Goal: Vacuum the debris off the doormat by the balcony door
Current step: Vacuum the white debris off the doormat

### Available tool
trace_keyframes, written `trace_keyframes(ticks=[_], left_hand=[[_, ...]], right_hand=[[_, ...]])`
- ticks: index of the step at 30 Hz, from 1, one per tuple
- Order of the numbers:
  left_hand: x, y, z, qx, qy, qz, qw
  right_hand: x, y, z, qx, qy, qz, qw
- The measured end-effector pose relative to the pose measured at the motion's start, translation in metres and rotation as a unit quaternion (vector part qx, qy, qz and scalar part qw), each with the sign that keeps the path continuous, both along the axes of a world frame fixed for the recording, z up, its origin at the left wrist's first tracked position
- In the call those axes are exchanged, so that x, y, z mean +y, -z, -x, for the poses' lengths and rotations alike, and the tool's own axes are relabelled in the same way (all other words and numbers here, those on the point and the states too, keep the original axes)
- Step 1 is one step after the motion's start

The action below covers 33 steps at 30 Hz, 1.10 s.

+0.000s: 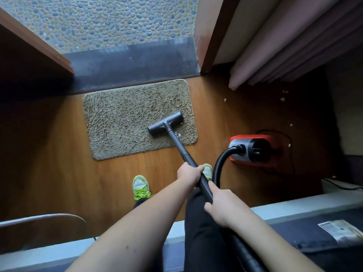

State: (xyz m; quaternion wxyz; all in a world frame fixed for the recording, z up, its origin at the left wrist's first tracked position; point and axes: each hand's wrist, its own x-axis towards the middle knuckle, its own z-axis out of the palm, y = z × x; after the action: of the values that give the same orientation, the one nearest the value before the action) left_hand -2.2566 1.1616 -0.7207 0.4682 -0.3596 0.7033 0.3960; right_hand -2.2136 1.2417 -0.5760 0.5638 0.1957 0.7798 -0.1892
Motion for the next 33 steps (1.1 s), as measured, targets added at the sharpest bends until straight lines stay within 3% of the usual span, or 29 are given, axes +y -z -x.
trace_keyframes(ticks=[16,33], left_hand=[[-0.071,-0.010,0.000,0.030,0.112,-0.021,0.993],[-0.067,-0.003,-0.020,0.018,0.237,0.007,0.971]], right_hand=[[-0.087,-0.010,-0.028,0.040,0.120,0.000,0.992],[-0.085,-0.003,-0.057,0.013,0.245,0.034,0.969]])
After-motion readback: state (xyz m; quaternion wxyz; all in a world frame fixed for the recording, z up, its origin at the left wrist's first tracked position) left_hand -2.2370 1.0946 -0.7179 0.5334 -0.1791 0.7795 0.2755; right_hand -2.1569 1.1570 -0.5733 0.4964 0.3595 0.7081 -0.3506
